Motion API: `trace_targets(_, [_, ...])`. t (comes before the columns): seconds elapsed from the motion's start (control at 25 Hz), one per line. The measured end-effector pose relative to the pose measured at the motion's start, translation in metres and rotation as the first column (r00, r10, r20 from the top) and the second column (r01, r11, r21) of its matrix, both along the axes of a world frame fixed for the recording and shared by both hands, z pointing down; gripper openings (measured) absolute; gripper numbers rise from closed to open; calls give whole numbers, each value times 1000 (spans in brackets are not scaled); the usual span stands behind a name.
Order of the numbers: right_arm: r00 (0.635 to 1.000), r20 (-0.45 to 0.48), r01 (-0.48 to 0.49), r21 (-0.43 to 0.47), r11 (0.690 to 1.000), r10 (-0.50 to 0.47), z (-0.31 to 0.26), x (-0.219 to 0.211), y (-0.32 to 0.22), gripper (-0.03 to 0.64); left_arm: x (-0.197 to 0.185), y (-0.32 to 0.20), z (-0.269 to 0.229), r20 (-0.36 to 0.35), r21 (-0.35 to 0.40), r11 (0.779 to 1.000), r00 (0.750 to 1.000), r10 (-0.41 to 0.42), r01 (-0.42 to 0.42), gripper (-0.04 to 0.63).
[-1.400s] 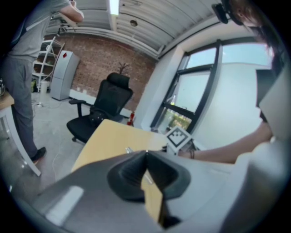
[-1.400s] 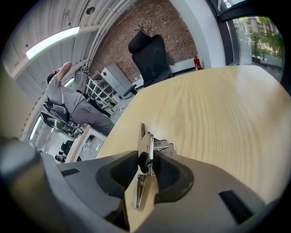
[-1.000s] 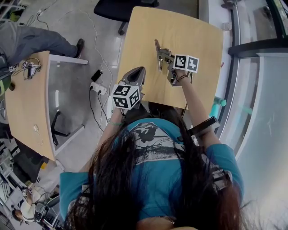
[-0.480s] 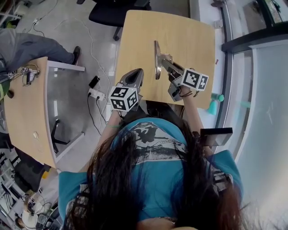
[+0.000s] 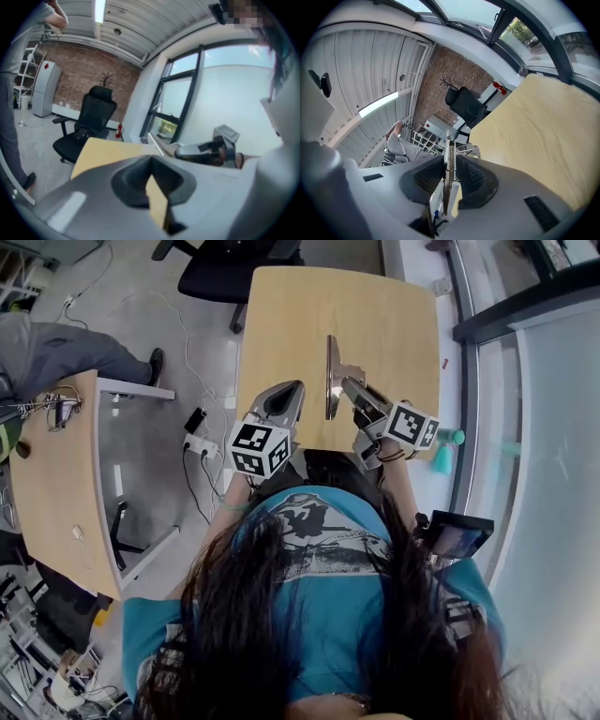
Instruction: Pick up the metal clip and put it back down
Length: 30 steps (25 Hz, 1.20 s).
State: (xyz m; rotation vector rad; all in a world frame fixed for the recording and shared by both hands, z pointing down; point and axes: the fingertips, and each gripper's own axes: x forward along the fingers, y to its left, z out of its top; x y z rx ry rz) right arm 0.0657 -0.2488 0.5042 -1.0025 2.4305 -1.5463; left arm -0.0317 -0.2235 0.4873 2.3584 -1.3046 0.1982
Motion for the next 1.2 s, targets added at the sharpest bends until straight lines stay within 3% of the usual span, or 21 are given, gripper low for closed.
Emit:
trace_targets(0.32, [1000,2,-9,-3,1000,9,0,0,-2,95,9,4,10,26,-27,998,998,57,-57,2])
trace_targets(0.96, [1000,-17,3,-18,1000,-3,10,1,-1,95,-1,6,16,1,-41,999,1000,-18,18,3])
trace_targets(1.2, [990,-121,76,-26,997,-79,41,-3,-42,95,-7,-5,22,7,-60,997,999,-40,41,3])
